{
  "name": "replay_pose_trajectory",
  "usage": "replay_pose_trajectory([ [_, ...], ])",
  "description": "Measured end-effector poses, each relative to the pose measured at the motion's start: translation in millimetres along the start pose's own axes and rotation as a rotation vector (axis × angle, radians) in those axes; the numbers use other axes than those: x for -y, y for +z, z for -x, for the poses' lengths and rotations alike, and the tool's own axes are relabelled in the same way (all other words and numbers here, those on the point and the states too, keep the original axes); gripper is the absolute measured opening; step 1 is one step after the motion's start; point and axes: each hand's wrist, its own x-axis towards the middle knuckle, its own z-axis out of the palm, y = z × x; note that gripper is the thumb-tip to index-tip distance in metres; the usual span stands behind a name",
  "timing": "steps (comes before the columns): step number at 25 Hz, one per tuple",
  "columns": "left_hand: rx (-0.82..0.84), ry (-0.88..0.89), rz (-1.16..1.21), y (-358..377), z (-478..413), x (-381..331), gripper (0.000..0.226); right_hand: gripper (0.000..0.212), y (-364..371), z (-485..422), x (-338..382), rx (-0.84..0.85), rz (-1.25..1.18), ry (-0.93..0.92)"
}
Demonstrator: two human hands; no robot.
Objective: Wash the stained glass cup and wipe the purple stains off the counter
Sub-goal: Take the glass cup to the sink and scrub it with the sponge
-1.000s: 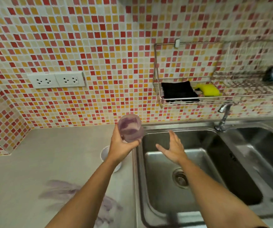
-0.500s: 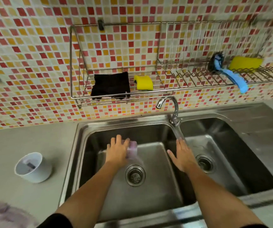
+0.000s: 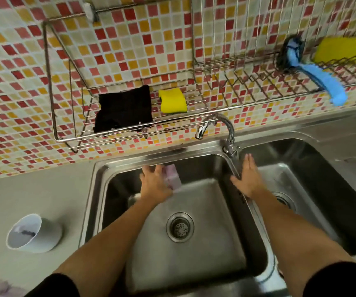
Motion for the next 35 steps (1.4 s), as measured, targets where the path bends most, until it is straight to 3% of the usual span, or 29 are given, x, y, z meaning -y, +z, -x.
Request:
replay_pose_trajectory([
  [3,0.076,0.06,0.142,-1.6,-15.2,-9.4,0.08,0.102,-3.2,-18.5,8.9,0.086,-0.033,-0.056],
  [5,0.08,0.152,0.22,-4.3,-19.1,-21.1,0.077,0.105,1.7,-19.6,6.1,0.051,0.011,-0.075],
  [9,0.147,-0.001,0.696,-2.0,-20.2,-44.0,0.076,0.105,-13.0,-24.5,-5.2,0.066,0.058,-0.176],
  [13,0.151,-0.071,0.91,8.1,-22.7,-54.6,0.074,0.1,-19.3,-28.3,-5.3,0.201,0.295,-0.374],
  [16,0.169,-0.07,1.051,12.9,-22.7,-56.3,0.088,0.092,-16.8,-30.4,2.1,0.234,0.408,-0.366],
  [21,0.162,-0.01,1.053,29.1,-8.6,-51.9,0.085,0.081,14.3,8.5,-8.4,0.079,0.267,-0.26],
  [25,0.15,-0.04,1.117,33.2,-3.7,-53.9,0.078,0.07,34.2,29.6,-21.5,0.073,0.244,-0.123],
  [31,0.124,0.043,1.14,4.7,-14.9,-70.1,0.091,0.057,39.5,28.4,-24.1,-0.005,0.2,-0.111],
  [35,0.103,0.067,1.096,3.5,-13.6,-64.3,0.084,0.057,39.3,27.6,-24.8,-0.008,0.19,-0.111],
])
